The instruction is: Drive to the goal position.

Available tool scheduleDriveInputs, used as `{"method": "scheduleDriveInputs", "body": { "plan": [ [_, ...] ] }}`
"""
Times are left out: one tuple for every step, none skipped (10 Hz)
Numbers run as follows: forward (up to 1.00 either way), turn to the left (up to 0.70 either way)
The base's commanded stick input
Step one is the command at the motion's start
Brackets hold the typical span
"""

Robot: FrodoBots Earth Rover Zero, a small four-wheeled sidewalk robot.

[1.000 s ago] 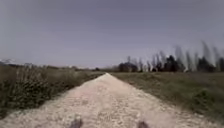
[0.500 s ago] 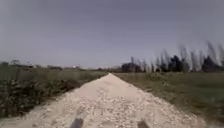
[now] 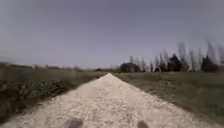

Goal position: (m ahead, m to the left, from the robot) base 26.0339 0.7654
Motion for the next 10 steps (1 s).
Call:
{"method": "scheduleDriveInputs", "body": {
  "plan": [
    [0.70,0.00],
    [0.70,0.00],
    [0.70,0.00],
    [0.70,0.00],
    [0.70,0.00],
    [0.70,0.00],
    [0.70,0.00],
    [0.70,0.00],
    [0.70,0.00],
    [0.70,0.00]
  ]
}}
